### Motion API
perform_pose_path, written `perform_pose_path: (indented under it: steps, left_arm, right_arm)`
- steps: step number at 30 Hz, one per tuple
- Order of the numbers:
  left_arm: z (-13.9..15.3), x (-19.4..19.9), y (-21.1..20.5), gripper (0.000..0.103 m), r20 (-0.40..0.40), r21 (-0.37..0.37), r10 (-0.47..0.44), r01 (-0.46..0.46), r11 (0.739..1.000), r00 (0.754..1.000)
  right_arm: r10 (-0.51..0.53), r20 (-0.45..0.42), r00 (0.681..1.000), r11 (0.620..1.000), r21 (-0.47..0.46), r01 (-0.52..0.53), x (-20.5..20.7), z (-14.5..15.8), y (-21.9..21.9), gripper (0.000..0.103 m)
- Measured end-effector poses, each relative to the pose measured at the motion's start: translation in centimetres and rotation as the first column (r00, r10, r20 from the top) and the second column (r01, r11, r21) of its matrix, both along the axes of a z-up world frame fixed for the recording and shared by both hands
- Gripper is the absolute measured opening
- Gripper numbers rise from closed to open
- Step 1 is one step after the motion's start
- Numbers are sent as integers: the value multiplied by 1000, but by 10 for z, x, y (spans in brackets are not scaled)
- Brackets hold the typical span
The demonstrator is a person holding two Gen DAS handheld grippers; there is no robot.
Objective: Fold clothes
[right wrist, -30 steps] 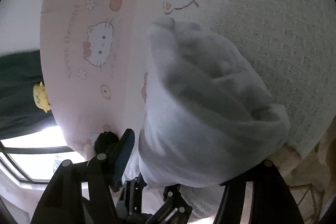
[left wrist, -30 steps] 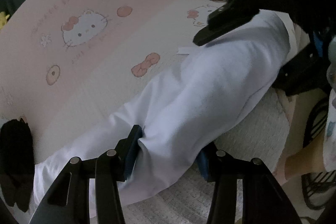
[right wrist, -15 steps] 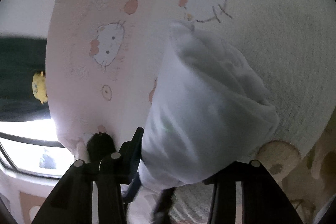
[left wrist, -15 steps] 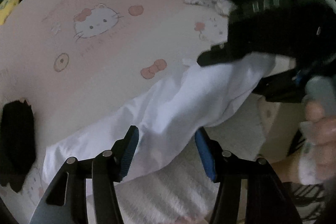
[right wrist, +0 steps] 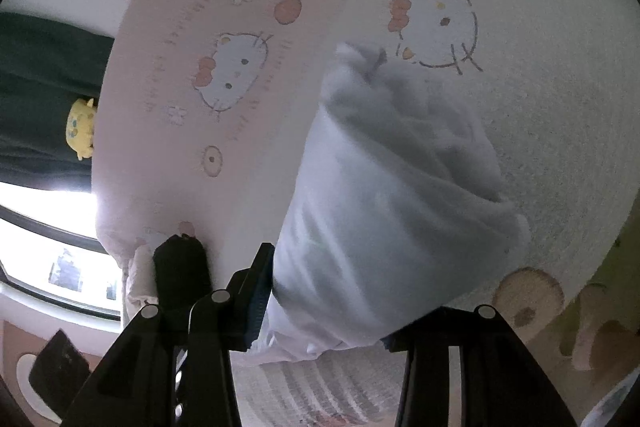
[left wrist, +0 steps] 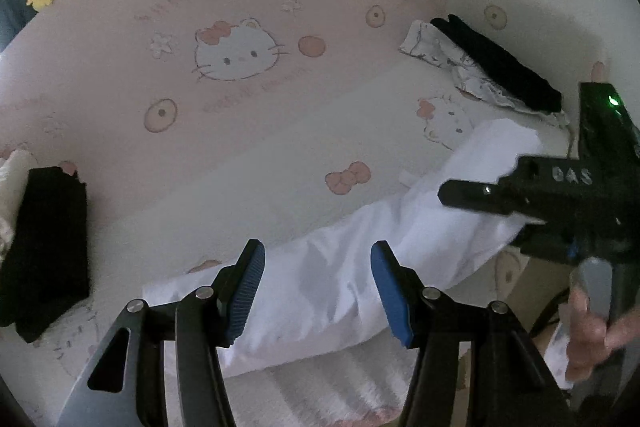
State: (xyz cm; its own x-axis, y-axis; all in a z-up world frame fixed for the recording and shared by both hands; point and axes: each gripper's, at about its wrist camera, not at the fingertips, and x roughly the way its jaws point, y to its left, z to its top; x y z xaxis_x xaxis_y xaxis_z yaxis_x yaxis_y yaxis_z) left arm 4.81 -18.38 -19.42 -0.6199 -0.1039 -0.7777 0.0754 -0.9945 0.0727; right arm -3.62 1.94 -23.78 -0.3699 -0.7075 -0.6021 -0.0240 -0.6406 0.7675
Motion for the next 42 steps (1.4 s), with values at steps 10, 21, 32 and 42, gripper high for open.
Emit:
perform_pose_path:
  steps: [10,21,32,42]
  left_arm:
    - [-56,-41,-15,21,209,289,-2,-59,956,978]
    - [-76,-26,-7,20,139,297,11,-52,953,990]
    - [-37,0,-76,29,138,647,166,-216,731,976]
    - [18,0,-112,72,57,732,113,-118,671,992]
  right_arm:
    - [-11,2,1000,1000,-10,11,3,-3,1,43]
    - [88,-163,983,994,77,-77,11,21,-31,43]
    - [205,-305,930,952,285,-116,29,47,-67,42]
    - [438,-420,795,847,490,-207,64,56,-121,42]
